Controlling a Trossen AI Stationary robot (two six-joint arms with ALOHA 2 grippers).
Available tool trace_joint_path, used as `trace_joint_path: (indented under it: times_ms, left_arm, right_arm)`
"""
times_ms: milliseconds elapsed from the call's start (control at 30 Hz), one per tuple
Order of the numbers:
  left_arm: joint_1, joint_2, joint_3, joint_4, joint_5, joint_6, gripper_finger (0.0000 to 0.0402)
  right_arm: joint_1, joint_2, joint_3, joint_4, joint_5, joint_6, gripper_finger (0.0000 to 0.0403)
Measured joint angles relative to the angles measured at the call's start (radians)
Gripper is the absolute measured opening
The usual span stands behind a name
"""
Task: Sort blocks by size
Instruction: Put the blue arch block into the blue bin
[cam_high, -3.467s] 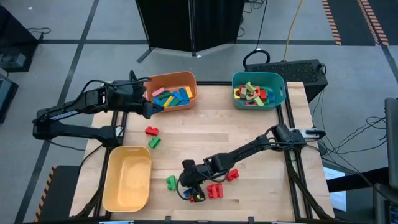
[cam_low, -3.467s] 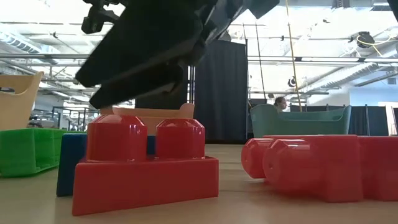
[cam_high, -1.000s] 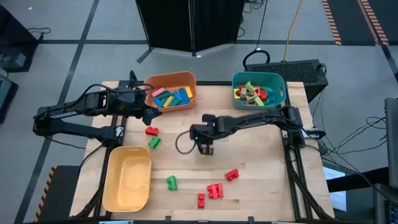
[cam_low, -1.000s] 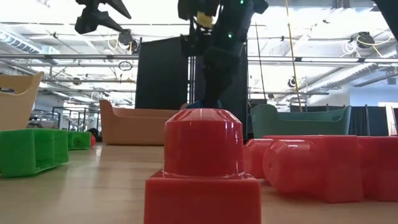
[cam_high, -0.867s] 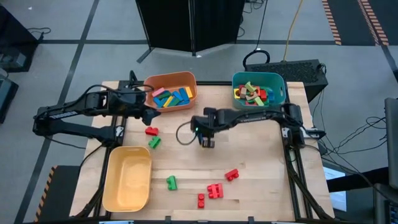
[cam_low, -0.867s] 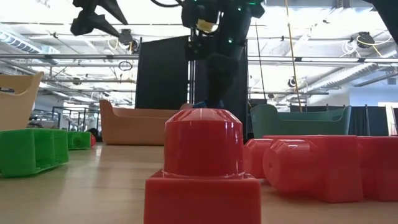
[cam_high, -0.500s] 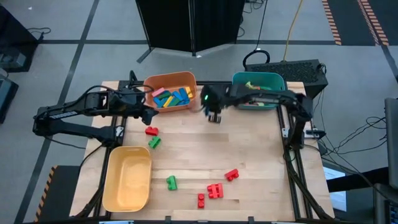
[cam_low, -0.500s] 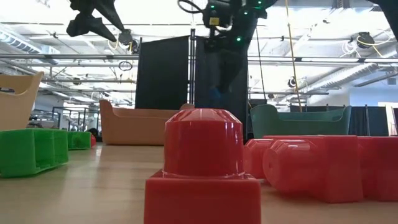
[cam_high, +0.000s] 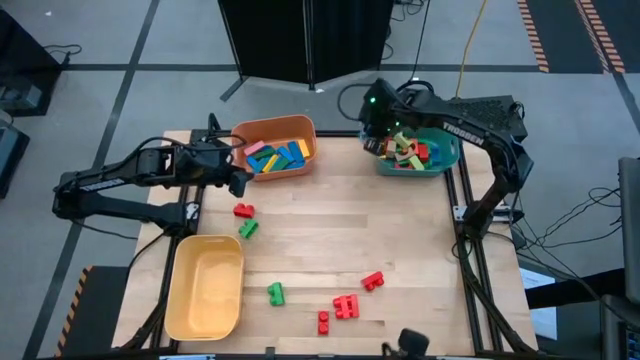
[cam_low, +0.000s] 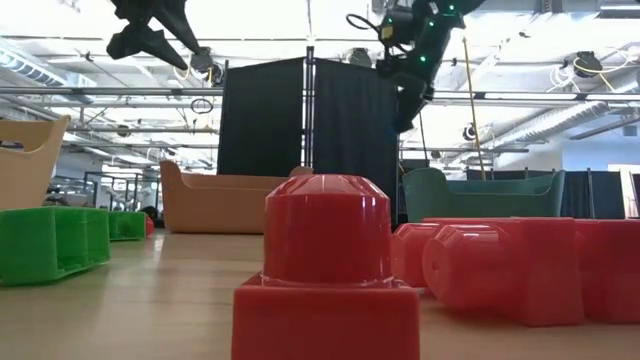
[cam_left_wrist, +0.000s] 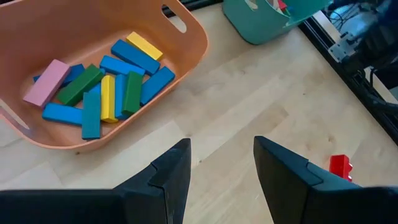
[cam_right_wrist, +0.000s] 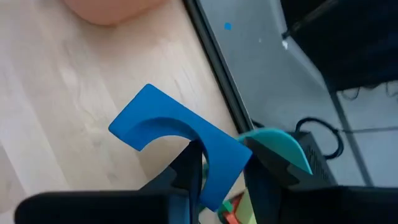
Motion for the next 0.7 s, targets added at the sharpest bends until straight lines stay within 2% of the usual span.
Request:
trace_joint_path:
  times_ms: [300, 567, 700]
  left_arm:
    - [0.055, 0.000, 0.000, 0.000, 0.004, 0.003, 0.0171]
    - [0.100, 0.000, 0.000, -0.037, 0.021, 0.008, 0.0171]
    - [0.117, 0.000, 0.000, -0.079, 0.021, -0.001, 0.0171]
  right_arm:
    - [-0.130, -0.020, -0.078, 0.005, -0.020, 0.018, 0.0084]
    - [-0.196, -0.082, -0.264, 0.089, -0.026, 0.030, 0.0084]
    - [-0.218, -0.112, -0.366, 0.179, -0.091, 0.054, 0.0084]
